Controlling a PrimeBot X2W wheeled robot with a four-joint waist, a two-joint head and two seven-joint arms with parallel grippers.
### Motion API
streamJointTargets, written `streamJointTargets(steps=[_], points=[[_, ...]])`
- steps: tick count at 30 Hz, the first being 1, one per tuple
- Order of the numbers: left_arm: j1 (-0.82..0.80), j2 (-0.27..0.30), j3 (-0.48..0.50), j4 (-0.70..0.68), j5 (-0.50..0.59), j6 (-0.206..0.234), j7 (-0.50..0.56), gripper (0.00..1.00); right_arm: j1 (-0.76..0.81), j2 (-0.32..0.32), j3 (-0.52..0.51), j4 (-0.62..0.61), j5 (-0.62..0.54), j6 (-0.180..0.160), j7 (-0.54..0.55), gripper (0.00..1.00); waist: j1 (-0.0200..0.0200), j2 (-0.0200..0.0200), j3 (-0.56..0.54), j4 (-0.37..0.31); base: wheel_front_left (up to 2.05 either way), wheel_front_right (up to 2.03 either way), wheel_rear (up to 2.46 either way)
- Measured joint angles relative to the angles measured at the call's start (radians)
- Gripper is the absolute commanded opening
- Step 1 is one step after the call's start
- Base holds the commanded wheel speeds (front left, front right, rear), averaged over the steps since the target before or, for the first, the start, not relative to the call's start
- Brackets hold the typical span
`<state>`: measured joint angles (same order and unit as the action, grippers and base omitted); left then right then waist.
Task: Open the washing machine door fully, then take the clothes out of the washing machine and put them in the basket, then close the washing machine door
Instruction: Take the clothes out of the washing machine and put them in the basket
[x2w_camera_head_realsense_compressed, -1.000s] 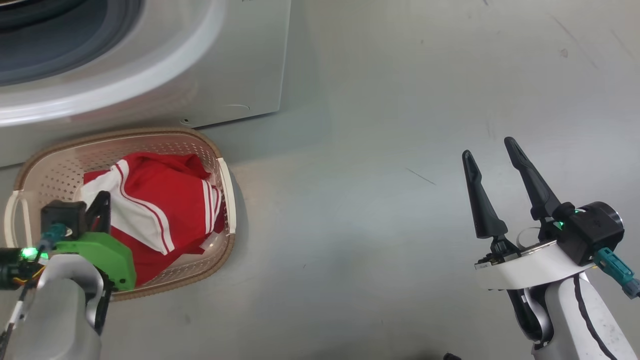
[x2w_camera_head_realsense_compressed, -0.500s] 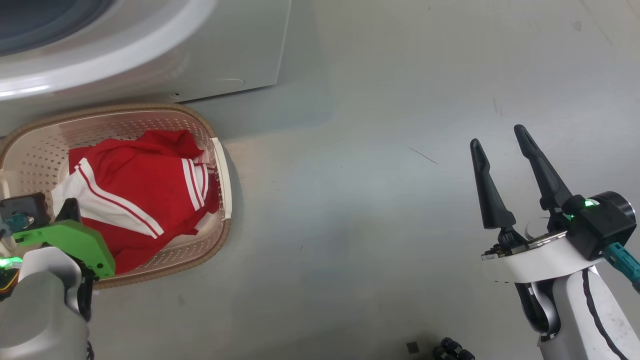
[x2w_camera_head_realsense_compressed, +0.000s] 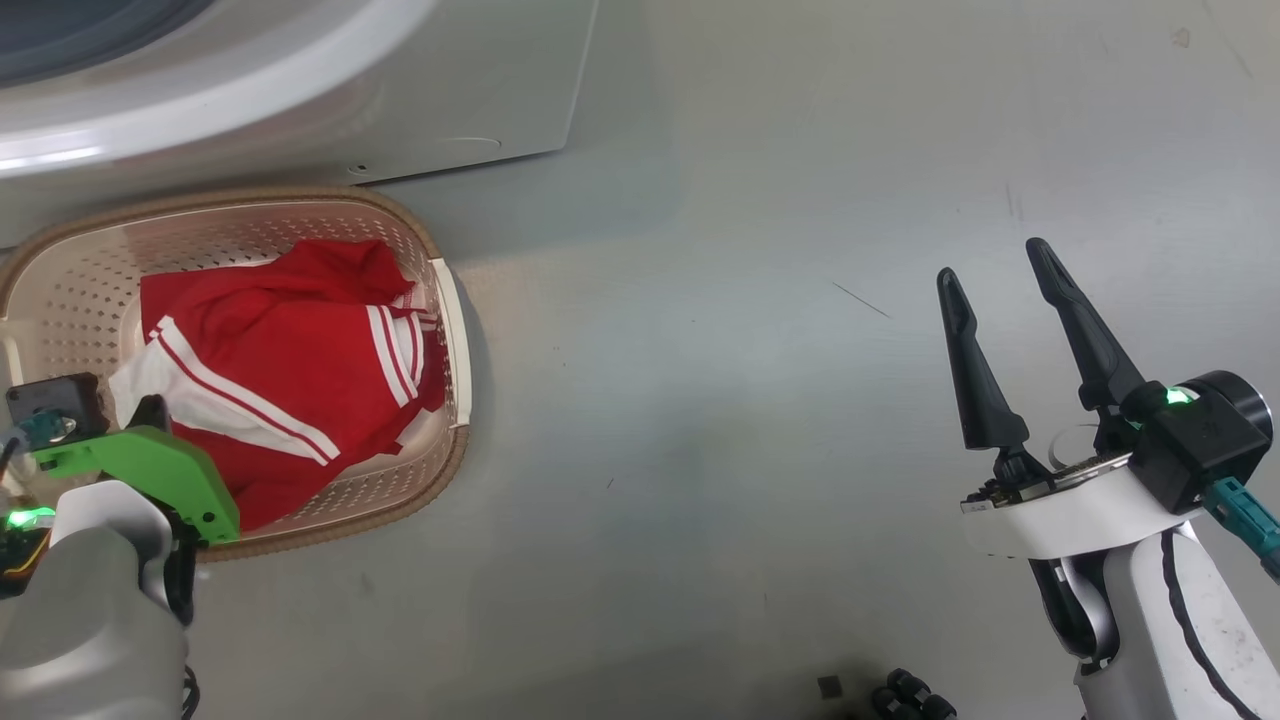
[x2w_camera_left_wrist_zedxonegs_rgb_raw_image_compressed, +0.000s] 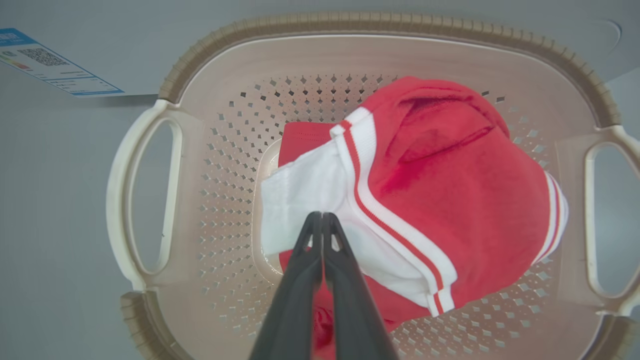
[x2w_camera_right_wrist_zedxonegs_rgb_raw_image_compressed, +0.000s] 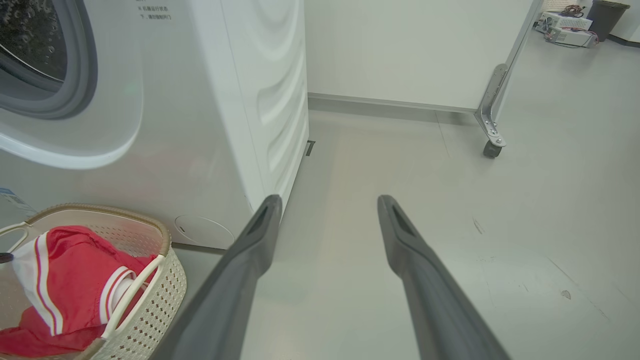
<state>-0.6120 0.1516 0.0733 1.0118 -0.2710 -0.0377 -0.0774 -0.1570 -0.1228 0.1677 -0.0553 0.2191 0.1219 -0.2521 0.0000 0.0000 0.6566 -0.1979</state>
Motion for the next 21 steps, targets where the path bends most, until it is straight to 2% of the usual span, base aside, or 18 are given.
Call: streamJointTargets(steps=[1,2,3,4,11,21], points=[[-0.007,0.0,-0.002,0.005,0.0,0.0,-0.002,0.0,0.0,0.0,0.0,0.0,-0.001,0.0,0.0,1.0,0.0,0.0,0.0,0.001,0.0,0.0,0.0],[-0.013,-0.001,-0.003,0.011,0.0,-0.002,-0.005,0.18,-0.001,0.0,0.0,0.0,-0.001,0.0,0.0,1.0,0.0,0.0,0.001,0.002,0.0,0.0,0.0],[-0.018,-0.002,-0.003,0.017,0.0,-0.003,-0.005,0.7,-0.003,0.0,0.0,0.0,-0.002,0.0,0.0,1.0,0.0,0.0,0.0,0.002,0.0,0.0,0.0],[-0.02,-0.003,-0.003,0.023,0.0,-0.003,-0.007,1.0,-0.005,0.001,0.0,0.0,-0.002,0.0,0.0,1.0,0.0,0.0,0.0,0.003,0.0,0.0,0.0],[-0.024,-0.01,-0.016,0.088,0.005,-0.01,-0.005,1.0,-0.019,0.012,0.002,0.017,-0.002,0.0,0.0,1.0,0.0,0.0,-0.024,0.006,0.0,0.0,0.0],[-0.024,-0.013,-0.046,0.086,0.018,-0.04,-0.117,1.0,-0.019,0.028,0.002,0.051,0.0,0.0,0.0,1.0,0.0,0.0,-0.099,0.018,0.0,0.0,0.0]])
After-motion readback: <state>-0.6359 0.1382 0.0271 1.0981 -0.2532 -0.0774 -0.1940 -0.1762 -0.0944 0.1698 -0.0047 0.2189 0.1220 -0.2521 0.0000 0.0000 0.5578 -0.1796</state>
